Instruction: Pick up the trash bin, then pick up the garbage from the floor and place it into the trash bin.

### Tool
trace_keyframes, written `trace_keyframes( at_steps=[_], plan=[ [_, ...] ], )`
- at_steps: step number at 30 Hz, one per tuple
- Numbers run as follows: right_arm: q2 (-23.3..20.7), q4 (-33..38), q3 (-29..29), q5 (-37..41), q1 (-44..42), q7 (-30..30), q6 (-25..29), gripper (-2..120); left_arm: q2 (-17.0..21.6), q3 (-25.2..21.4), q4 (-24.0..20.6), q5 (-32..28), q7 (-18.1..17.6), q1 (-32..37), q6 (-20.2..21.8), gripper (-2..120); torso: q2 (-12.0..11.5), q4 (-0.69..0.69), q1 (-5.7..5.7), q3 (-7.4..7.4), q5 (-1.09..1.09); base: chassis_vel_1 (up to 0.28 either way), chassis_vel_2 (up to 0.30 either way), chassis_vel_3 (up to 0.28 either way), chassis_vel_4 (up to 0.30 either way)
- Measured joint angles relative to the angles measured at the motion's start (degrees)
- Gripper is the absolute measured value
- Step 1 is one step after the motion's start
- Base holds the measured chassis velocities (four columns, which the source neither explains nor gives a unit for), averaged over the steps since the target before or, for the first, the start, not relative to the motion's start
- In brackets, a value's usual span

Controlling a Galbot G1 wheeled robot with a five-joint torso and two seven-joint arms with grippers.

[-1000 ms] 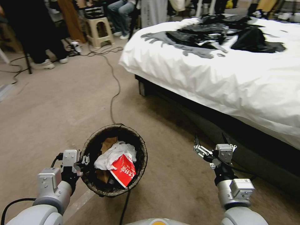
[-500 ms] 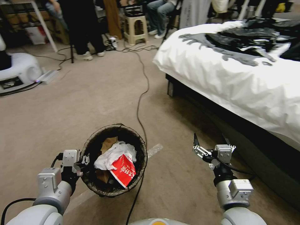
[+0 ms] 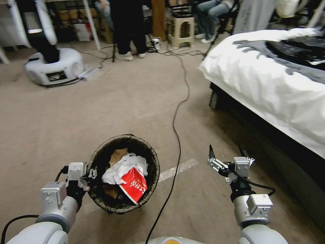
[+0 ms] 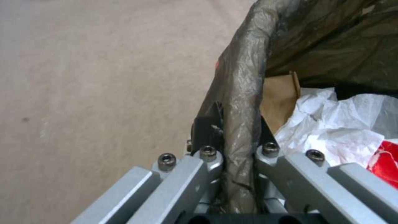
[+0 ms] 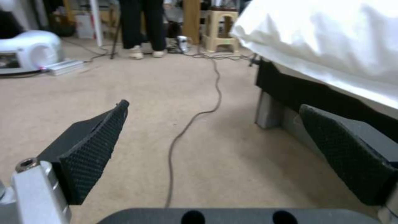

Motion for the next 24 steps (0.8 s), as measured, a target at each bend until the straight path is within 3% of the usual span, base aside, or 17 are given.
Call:
trace_keyframes(
  at_steps=[24],
  plan=[
    [-0.11, -0.43, -0.41, 0.25, 0.48, 0.46, -0.24, 100, 0.00, 0.00, 0.00, 0.00, 0.00, 0.00, 0.00, 2, 0.00, 0.00, 0.00, 0.00, 0.00, 0.081, 0.078, 0.087, 0.081]
  ],
)
